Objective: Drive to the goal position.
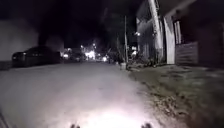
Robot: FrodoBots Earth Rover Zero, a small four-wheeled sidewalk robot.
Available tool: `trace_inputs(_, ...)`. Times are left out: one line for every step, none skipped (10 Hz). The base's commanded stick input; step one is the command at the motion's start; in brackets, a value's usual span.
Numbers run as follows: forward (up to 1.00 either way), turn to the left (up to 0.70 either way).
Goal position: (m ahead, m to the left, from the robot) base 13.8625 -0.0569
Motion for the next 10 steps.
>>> trace_inputs(0.7,0.0)
trace_inputs(0.7,0.0)
trace_inputs(0.7,0.0)
trace_inputs(0.7,0.0)
trace_inputs(0.7,0.0)
trace_inputs(0.7,0.0)
trace_inputs(0.7,0.0)
trace_inputs(0.7,0.0)
trace_inputs(0.7,0.0)
trace_inputs(0.7,0.0)
